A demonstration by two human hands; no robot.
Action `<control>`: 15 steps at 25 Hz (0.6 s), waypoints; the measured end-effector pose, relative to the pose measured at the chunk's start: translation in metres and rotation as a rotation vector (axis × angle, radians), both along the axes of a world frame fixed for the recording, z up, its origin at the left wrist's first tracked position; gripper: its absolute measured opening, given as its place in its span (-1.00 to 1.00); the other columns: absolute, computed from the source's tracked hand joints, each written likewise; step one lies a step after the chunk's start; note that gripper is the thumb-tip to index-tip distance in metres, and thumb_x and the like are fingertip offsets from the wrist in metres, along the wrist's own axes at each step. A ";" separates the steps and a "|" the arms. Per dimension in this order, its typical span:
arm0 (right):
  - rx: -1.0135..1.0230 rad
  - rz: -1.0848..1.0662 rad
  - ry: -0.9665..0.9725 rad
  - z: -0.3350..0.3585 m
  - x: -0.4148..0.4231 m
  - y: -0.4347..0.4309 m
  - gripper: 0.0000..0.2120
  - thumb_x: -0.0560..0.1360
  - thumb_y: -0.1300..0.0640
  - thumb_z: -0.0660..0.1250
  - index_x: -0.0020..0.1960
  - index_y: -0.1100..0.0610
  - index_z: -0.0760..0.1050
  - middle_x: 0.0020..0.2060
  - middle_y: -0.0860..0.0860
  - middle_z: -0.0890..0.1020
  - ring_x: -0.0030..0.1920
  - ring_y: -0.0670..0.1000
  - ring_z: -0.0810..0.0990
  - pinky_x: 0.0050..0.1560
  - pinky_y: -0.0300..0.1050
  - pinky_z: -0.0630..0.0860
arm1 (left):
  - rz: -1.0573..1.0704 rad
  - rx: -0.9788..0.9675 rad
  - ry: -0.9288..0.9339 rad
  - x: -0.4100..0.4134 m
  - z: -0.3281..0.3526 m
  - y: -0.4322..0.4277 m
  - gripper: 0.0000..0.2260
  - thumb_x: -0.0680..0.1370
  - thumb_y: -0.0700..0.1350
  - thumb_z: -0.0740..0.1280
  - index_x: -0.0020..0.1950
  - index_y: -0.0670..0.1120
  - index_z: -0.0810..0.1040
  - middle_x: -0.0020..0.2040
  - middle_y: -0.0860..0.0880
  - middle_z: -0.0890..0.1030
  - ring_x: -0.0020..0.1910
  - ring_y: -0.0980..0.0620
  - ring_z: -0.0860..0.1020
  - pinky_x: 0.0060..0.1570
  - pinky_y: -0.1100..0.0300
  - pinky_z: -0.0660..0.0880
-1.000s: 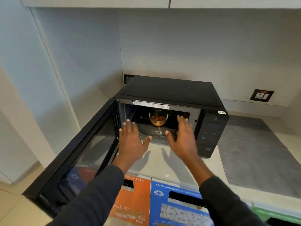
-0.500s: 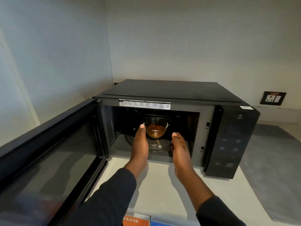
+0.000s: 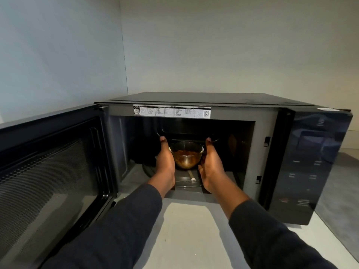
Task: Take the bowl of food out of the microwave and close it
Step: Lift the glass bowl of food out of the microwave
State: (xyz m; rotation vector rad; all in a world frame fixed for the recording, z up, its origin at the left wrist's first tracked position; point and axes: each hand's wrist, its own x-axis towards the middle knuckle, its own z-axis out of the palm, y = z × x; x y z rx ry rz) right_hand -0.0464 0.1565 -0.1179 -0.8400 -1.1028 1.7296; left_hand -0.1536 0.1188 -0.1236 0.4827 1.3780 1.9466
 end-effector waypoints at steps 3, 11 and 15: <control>0.009 0.021 0.026 -0.004 -0.003 0.001 -0.33 0.55 -0.35 0.19 0.52 0.02 0.34 0.40 0.09 0.54 0.13 0.00 0.56 0.15 -0.15 0.41 | 0.016 -0.008 0.039 0.001 -0.006 0.004 -0.31 0.55 0.44 0.10 0.39 -0.04 0.55 0.26 -0.10 0.64 0.24 -0.12 0.58 0.36 -0.10 0.48; 0.005 0.015 0.082 -0.006 0.018 -0.031 -0.53 0.56 -0.31 0.23 0.35 -0.09 0.46 0.17 -0.03 0.65 0.21 -0.02 0.59 0.15 -0.16 0.45 | 0.052 0.001 -0.001 0.025 -0.006 -0.023 -0.40 0.61 0.36 0.10 0.35 -0.04 0.58 0.23 -0.10 0.66 0.23 -0.11 0.60 0.30 -0.08 0.52; -0.016 -0.019 0.157 0.000 0.040 -0.068 -0.63 0.59 -0.20 0.27 0.28 -0.02 0.58 0.06 -0.07 0.76 0.10 -0.11 0.71 0.02 -0.25 0.55 | 0.145 0.040 0.270 0.061 -0.002 -0.063 -0.81 0.69 -0.04 0.22 0.21 0.06 0.61 0.11 0.03 0.68 0.16 0.04 0.63 0.10 0.12 0.54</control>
